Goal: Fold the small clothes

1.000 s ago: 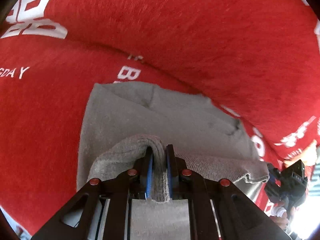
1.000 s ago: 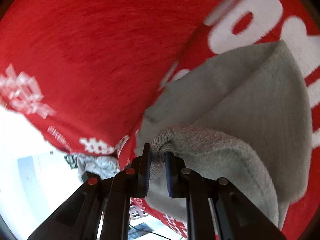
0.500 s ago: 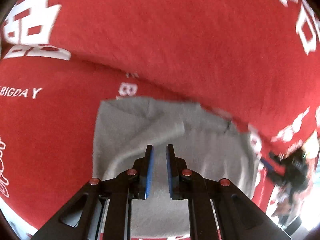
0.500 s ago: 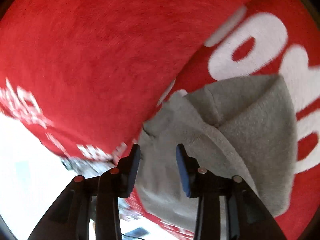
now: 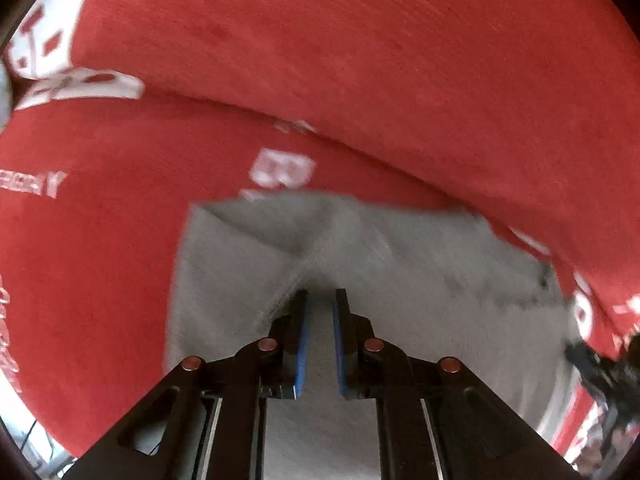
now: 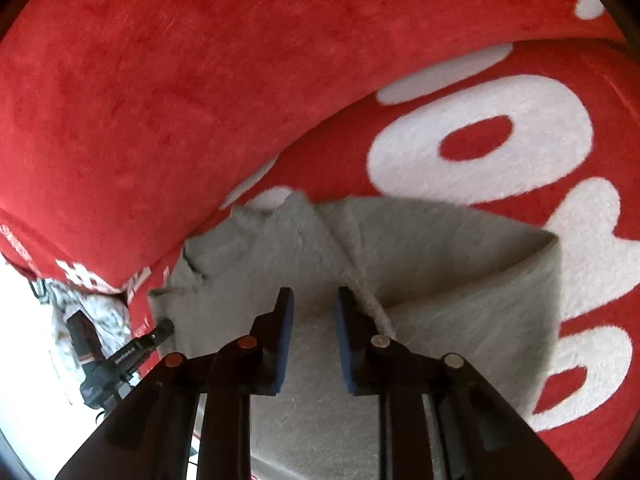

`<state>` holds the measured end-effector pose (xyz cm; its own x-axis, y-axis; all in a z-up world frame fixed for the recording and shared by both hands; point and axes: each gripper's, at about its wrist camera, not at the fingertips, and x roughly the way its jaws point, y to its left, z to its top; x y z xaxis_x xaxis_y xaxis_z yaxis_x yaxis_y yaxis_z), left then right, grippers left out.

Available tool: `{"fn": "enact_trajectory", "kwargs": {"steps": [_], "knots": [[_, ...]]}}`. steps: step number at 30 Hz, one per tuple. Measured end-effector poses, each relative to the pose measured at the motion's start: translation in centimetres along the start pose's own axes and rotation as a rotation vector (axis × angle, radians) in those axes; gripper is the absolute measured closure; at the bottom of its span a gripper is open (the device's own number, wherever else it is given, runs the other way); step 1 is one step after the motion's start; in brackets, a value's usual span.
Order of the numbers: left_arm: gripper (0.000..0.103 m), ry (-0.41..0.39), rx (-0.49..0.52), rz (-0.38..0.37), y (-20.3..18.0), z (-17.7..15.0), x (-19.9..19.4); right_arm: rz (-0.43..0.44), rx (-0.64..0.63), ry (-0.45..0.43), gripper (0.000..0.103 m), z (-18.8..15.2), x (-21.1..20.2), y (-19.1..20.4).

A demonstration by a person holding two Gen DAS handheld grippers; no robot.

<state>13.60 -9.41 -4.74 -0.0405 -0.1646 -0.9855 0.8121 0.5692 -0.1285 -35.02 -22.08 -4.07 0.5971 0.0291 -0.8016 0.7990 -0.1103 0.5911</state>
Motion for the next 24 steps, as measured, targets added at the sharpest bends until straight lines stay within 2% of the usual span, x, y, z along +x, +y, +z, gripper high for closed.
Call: {"fn": "enact_trajectory", "kwargs": {"steps": [4,5,8,12,17,18,19,20,21,22,24], "knots": [[0.090,-0.018,-0.033,0.126,1.6,1.1,-0.6,-0.001,0.010,-0.025,0.078,0.1,-0.8,-0.6],[0.090,-0.010,-0.042,0.129,2.1,1.1,-0.7,-0.010,0.013,-0.034,0.078,0.0,-1.1,-0.6],[0.090,0.014,-0.033,0.087,2.7,0.0,-1.4,-0.001,0.034,-0.046,0.073,-0.3,-2.7,-1.5],[0.090,0.022,0.033,0.067,2.8,-2.7,-3.1,0.021,0.057,-0.064,0.053,-2.1,-4.5,-1.7],[0.090,0.069,0.089,-0.004,3.9,-5.8,-4.5,0.033,0.115,-0.072,0.052,-6.9,-6.1,-2.2],[0.079,0.080,0.103,-0.014,4.1,-6.5,-4.6,0.026,0.130,-0.077,0.052,-8.3,-6.2,-2.2],[0.031,0.090,0.111,-0.022,4.2,-7.2,-4.7,0.016,0.144,-0.085,0.052,-9.4,-6.5,-2.3],[0.008,0.089,0.116,-0.018,4.4,-7.8,-5.1,0.005,0.158,-0.096,0.052,-10.4,-6.9,-2.5],[0.001,0.063,0.130,-0.001,4.4,-8.4,-5.6,-0.008,0.171,-0.109,0.050,-11.6,-6.9,-2.3],[0.001,0.044,0.166,0.012,4.5,-8.9,-6.1,-0.034,0.189,-0.129,0.049,-13.0,-7.4,-2.6],[0.001,0.064,0.208,0.019,4.7,-9.3,-5.6,-0.086,0.202,-0.154,0.049,-14.7,-7.8,-2.9]]}}
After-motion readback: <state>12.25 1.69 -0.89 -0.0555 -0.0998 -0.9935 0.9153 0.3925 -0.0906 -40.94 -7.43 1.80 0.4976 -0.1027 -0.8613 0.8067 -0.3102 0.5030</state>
